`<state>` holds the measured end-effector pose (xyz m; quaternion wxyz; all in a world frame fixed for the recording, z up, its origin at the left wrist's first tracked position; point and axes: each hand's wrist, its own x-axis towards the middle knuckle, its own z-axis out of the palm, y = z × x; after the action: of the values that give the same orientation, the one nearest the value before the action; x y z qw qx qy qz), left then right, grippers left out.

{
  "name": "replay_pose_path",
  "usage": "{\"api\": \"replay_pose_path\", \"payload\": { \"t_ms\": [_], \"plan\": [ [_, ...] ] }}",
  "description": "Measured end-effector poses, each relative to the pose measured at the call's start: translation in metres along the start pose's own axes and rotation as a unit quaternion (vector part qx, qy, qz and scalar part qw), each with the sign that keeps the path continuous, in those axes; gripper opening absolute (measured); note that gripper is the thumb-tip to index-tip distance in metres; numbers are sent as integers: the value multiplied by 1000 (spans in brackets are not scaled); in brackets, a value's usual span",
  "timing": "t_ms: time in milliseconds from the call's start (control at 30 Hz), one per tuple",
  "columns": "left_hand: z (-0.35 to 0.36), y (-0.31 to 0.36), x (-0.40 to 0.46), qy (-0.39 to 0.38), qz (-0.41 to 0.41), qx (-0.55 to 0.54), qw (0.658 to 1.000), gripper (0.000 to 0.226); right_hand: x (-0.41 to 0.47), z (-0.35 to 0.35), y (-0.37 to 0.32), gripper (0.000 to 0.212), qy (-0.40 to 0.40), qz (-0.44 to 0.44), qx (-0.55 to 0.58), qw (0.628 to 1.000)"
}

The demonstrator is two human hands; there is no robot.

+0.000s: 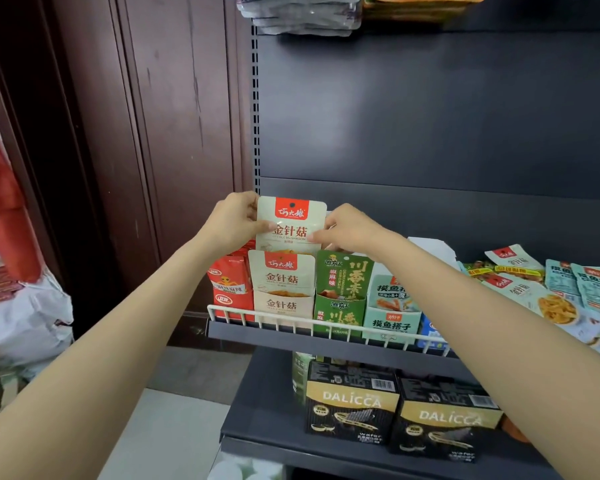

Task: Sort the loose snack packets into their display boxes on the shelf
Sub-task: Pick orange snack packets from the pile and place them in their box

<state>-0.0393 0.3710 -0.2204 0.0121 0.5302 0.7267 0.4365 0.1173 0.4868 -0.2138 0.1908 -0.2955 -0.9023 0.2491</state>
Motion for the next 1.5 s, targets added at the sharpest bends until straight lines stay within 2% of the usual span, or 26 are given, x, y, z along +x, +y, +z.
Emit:
{"api": "replay_pose_path", "payload": {
  "t_ms": [133,200,267,433,667,800,967,1067,1167,1233,1367,1500],
  "plan": [
    [-1,-5,-3,-47,-11,20,999,19,-4,1,0,9,71,-28,78,994],
    [-2,-6,-6,-26,16,23,999,11,-6,0,0,5,38,-34,55,997],
    [-2,-5,-10,-14,51,32,998,8,-8,2,0,13,-14,-33,4,999],
    [5,-8,-14,-71,69,97,990,14,-9,6,-3,25,-79,-22,-43,996],
    [9,-3,-15,-112,81,148,979,26,-4,2,-4,31,-104,9,-82,991],
    [11,0,-17,-111,87,160,977,26,-9,-1,-5,34,-106,6,-61,992],
    [17,10,-18,-52,105,148,982,19,-21,-12,3,32,-32,-29,25,999],
    [30,29,-20,-11,132,121,984,15,-38,-30,17,27,82,-45,76,993],
    [58,69,-23,6,162,74,984,14,-60,-50,46,23,184,-23,113,976],
    [83,102,-25,-24,180,42,982,13,-75,-63,71,22,219,10,104,970],
    [144,167,-28,-137,208,-10,969,13,-104,-90,137,19,247,89,69,962],
    [220,208,-28,-203,167,-32,964,22,-131,-110,212,19,244,188,-9,951]
  ]
}}
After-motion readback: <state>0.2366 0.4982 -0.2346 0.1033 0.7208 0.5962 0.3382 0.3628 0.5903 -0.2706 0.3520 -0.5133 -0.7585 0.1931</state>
